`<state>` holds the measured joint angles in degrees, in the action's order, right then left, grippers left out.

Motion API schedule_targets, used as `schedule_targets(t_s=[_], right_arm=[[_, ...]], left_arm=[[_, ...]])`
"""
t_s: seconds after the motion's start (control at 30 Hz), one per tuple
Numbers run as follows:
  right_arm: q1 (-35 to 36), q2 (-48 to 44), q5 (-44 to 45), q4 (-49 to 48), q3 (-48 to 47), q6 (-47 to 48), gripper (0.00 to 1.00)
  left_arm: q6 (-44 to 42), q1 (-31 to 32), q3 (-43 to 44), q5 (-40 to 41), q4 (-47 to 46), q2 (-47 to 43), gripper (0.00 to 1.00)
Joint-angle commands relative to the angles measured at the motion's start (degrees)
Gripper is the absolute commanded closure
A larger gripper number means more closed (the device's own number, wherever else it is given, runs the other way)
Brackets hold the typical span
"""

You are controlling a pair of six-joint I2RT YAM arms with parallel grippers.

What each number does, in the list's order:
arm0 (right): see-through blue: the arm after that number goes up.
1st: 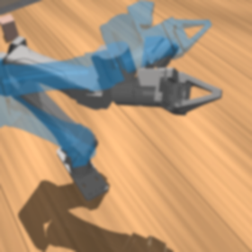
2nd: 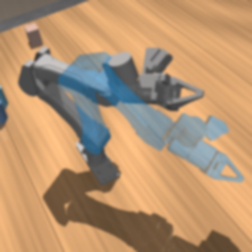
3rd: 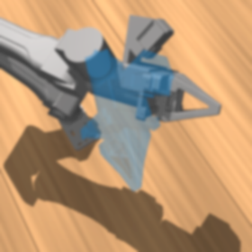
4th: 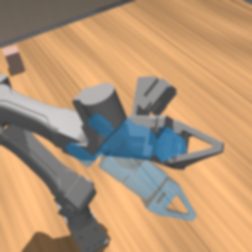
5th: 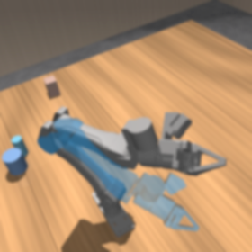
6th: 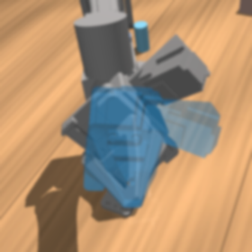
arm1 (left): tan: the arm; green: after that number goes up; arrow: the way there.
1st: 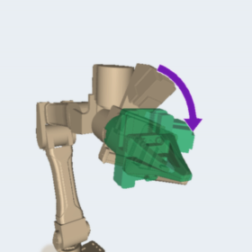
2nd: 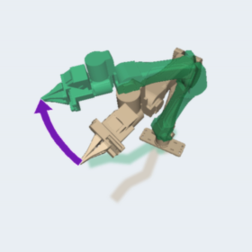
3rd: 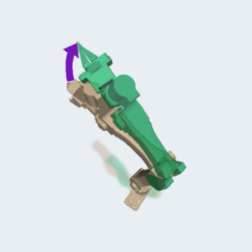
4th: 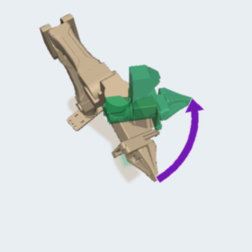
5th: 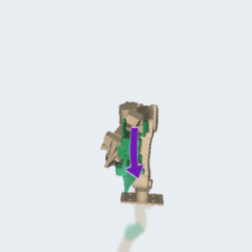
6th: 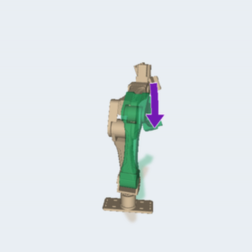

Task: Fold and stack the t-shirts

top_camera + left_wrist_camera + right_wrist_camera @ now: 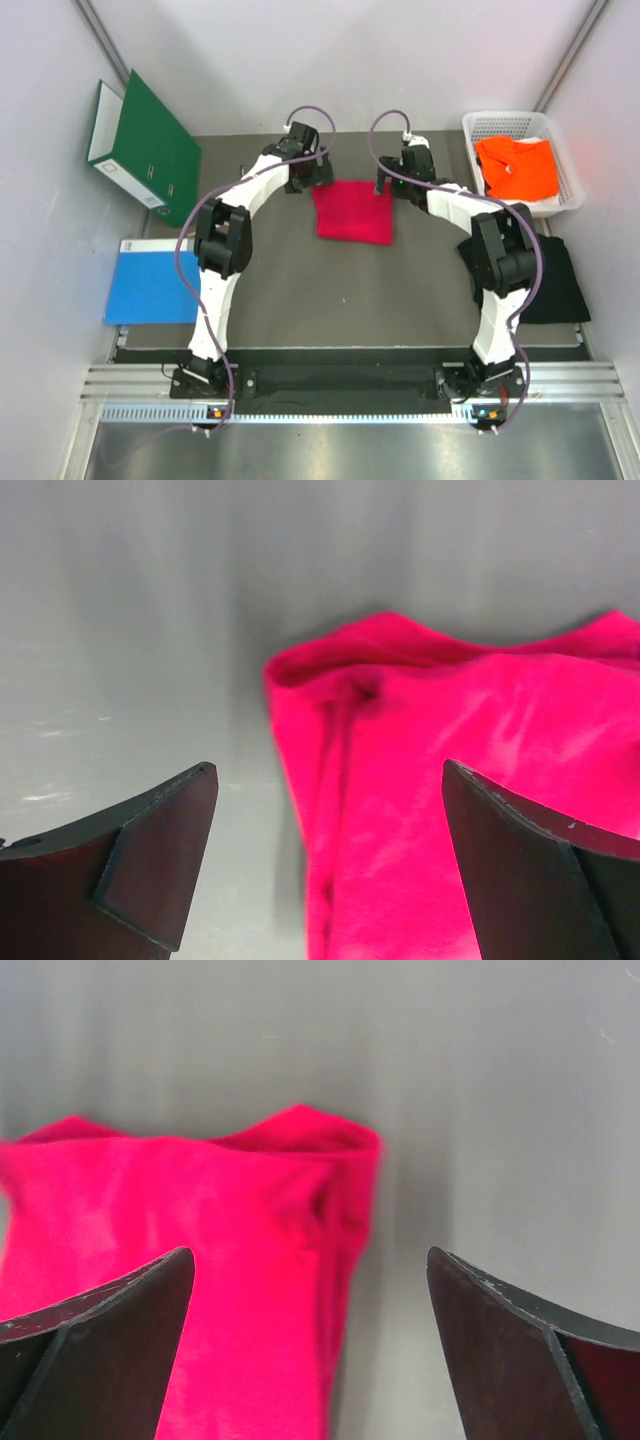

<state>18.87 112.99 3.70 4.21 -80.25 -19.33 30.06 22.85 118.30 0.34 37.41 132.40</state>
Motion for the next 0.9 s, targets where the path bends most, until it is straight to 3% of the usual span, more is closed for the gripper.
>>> schedule_targets(t_s=[0.0, 0.2, 0.4, 0.53, 0.77, 0.87], right_arm=[[-0.6, -8.9, 7.0, -10.0, 6.7, -2.4, 0.01], [-0.7, -17.0, 6.1, -8.9, 15.8, -4.0, 0.00], [-0.5, -20.2, 0.8, -12.5, 27.3, -8.5, 0.00], [0.3, -20.2, -2.6, -16.0, 33.5, -11.2, 0.00], [1.8, -15.3, -6.8, -20.4, 34.7, -14.3, 0.02], [1.9, -13.2, -8.4, -22.8, 34.8, -15.9, 0.10]], left_arm=[[-1.3, -0.4, -3.7, 2.6, -4.1, -7.4, 0.02], [1.8, -0.5, -25.9, -0.1, -11.5, -19.9, 0.02], [6.6, -0.4, -39.0, -9.7, -20.2, -23.3, 0.03], [9.1, -0.2, -44.9, -13.2, -26.1, -23.4, 0.10], [11.6, 0.3, -49.6, -14.1, -31.3, -23.4, 0.22], [11.4, 0.3, -49.7, -14.8, -31.4, -23.0, 0.39]])
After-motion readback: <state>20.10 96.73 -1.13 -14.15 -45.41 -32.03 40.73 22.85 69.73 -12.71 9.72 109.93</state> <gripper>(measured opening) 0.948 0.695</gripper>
